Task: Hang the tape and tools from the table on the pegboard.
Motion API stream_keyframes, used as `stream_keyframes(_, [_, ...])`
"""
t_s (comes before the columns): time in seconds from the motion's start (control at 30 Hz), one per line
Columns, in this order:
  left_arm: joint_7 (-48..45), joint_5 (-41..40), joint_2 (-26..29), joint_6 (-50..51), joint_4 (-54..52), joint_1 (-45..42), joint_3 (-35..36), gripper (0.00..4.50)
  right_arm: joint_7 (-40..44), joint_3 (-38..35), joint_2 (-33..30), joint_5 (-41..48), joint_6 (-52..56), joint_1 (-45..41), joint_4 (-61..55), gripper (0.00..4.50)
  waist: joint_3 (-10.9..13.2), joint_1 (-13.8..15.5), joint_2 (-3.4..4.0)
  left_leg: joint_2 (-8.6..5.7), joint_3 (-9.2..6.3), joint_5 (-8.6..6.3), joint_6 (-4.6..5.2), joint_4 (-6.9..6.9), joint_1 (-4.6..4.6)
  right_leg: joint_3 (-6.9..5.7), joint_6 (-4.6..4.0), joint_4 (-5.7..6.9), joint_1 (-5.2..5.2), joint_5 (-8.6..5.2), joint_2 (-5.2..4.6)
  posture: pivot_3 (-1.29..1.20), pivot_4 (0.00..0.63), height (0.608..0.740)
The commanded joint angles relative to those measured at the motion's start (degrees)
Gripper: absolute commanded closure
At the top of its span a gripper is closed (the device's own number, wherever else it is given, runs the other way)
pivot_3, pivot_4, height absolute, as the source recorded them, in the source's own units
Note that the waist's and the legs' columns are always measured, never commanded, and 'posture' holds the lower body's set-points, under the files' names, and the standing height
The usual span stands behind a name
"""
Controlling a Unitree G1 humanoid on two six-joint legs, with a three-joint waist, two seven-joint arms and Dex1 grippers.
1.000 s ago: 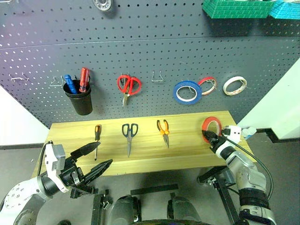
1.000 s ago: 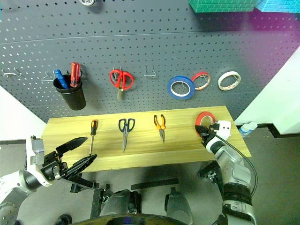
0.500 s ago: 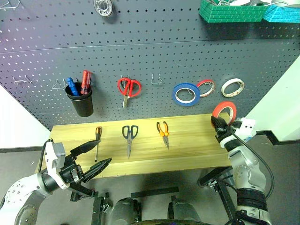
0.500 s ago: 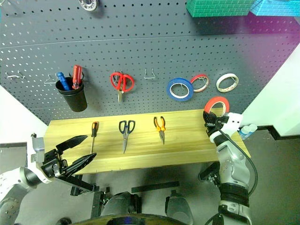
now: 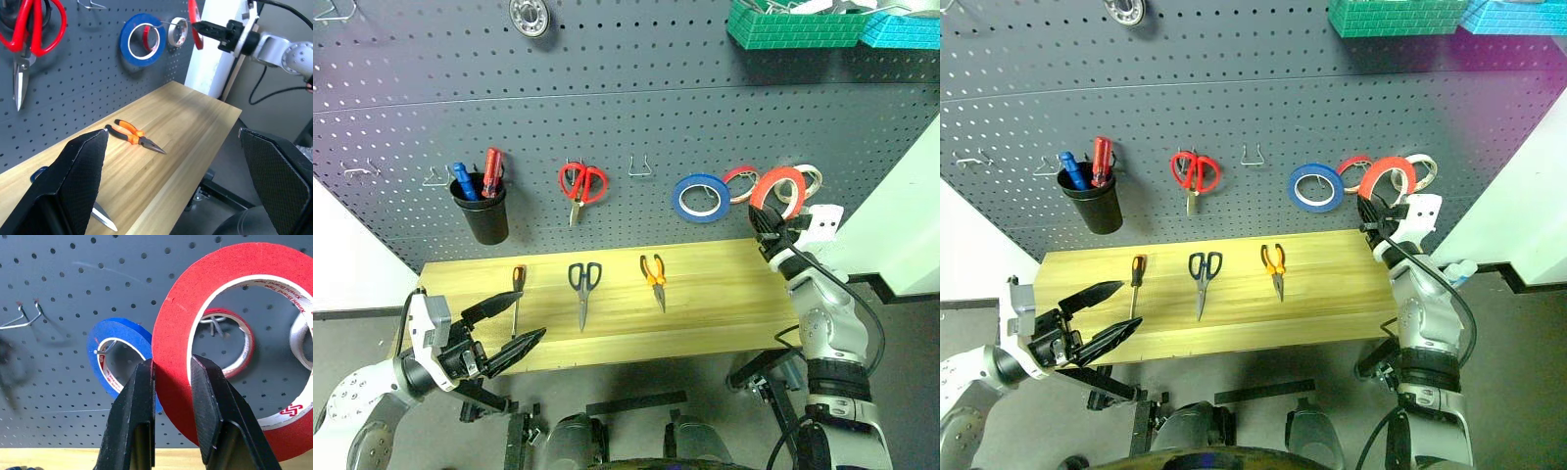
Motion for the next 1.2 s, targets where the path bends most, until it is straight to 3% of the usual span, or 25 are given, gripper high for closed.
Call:
stream_keyframes(0.03, [-0.5, 0.3, -0.4, -1.9, -0.4, 0.2, -0.2, 0.00, 0.4, 0.9, -1.5, -2.2, -3.4, -3.8, 3.7, 3.82, 0.0, 0.0, 0.00, 0.00, 0.00, 0.00, 0.00, 0.02, 0.00, 0.00, 0.00, 0.01, 0.00, 0.00, 0.00, 0.06, 0.000, 0.740])
stream_keyframes(0.37, [-0.4, 0.6, -0.6, -2.7, -0.7, 1.5, 0.1, 0.00, 2.4, 1.4, -3.9, -5.2, -9.8, -10.2, 18.6, 3.82, 0.0, 0.1, -0.01, 0.01, -0.01, 0.01, 0.00, 0.16, 0.00, 0.00, 0.00, 0.15, 0.02, 0.00, 0.01, 0.09, 0.000, 0.740])
stream_keyframes(0.7, [-1.5, 1.1, -1.0, -5.0, 0.1, 3.8, 0.4, 0.00, 2.4, 1.8, -4.9, -7.0, -13.8, -13.0, 25.6, 0.50, 0.0, 0.1, 0.00, 0.05, -0.03, 0.00, 0.01, 0.38, 0.00, 0.00, 0.00, 0.32, 0.03, 0.00, 0.01, 0.09, 0.000, 0.740])
stream_keyframes(0.77, [-1.3, 0.9, -0.8, -4.8, -0.3, 3.9, 0.5, 0.00, 2.6, 1.9, -4.6, -6.9, -14.0, -12.5, 25.3, 0.02, 0.0, 0.1, 0.00, 0.06, -0.04, 0.00, 0.01, 0.45, 0.00, 0.00, 0.00, 0.38, 0.04, 0.00, 0.01, 0.09, 0.000, 0.740])
stream_keyframes(1.0, [0.4, 0.1, -0.2, -3.2, -2.1, 3.3, 0.7, 0.00, 4.3, 0.4, -3.4, -3.4, -12.1, -8.6, 21.3, 0.02, 0.0, 0.3, -0.01, 0.08, -0.05, -0.03, 0.04, 0.61, 0.00, 0.02, -0.02, 0.52, 0.05, -0.01, -0.02, 0.10, 0.000, 0.740])
stream_keyframes(1.2, [2.0, -0.1, -0.3, -2.7, -3.4, 3.2, 0.5, 0.00, 8.9, -1.7, -1.3, 6.2, -5.7, -1.7, 9.1, 0.02, 0.0, 0.3, 0.01, 0.09, -0.06, -0.05, 0.06, 0.60, -0.01, 0.04, -0.01, 0.52, 0.05, -0.01, -0.02, 0.09, 0.000, 0.740])
